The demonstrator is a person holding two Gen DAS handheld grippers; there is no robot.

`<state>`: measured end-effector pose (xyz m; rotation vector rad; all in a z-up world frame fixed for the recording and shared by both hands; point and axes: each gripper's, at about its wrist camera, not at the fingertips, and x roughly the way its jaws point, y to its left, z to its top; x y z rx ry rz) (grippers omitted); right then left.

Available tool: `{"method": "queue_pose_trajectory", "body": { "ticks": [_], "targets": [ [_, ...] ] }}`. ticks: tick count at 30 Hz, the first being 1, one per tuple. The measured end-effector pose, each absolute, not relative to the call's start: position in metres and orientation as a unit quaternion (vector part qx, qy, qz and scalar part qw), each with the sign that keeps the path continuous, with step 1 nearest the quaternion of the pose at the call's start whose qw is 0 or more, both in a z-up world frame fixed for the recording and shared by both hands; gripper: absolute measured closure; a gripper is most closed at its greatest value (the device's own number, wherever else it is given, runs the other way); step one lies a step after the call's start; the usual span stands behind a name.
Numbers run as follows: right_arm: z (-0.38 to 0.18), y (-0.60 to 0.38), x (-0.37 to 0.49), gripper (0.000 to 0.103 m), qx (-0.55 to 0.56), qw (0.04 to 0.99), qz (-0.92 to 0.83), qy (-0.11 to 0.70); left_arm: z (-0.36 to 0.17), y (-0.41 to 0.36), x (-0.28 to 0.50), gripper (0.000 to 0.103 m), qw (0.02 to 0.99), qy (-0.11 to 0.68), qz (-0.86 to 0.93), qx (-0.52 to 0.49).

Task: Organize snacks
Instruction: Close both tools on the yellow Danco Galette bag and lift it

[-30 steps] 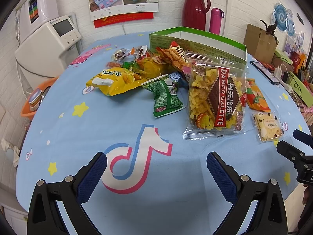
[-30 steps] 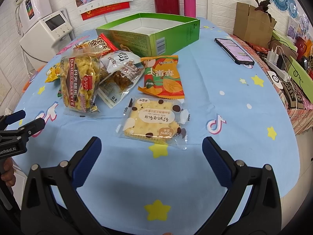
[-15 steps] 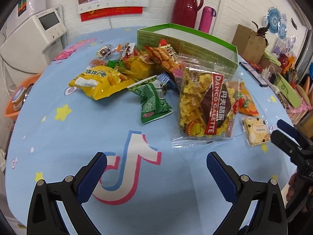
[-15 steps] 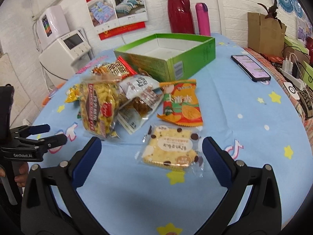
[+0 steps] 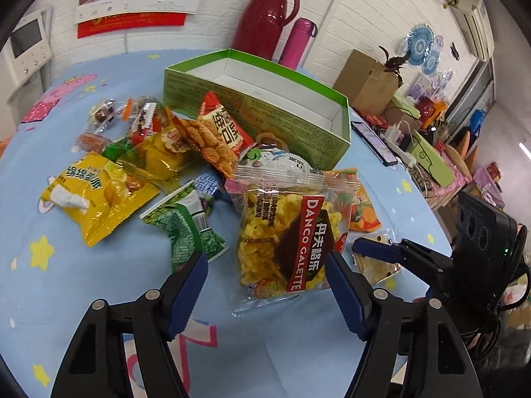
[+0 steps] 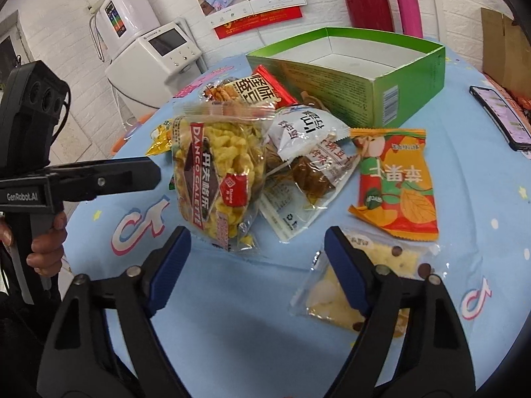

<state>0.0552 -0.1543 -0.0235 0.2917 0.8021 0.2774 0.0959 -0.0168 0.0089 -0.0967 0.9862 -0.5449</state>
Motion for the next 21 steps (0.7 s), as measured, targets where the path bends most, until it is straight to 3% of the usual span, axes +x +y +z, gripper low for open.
{"method": "queue_pose_trajectory", "body": {
  "ticks": [4,8,14,18,21],
  "targets": [
    [-0.025,-0.15,0.068,0.041,0.139,0.898,0.148,0.391,0.001,-0.028,0.108,0.047,0.832,0.477,-0.281,-0.033],
    [-0.031,-0.146,0.077,0.062,0.142,0.89,0.163,0.402,-0.013,-0.031,0.118,0.048,0.817,0.497,-0.29,-0.04],
    [-0.032,-0.141,0.074,0.065,0.132,0.893,0.153,0.403,-0.02,-0.032,0.114,0.05,0.813,0.503,-0.287,-0.055],
    [-0.021,-0.141,0.061,0.069,0.125,0.902,0.142,0.389,-0.005,-0.033,0.101,0.062,0.825,0.484,-0.287,-0.044],
    [-0.001,-0.149,0.05,0.069,0.122,0.913,0.137,0.363,0.012,-0.035,0.094,0.064,0.832,0.465,-0.299,-0.045]
  ]
}}
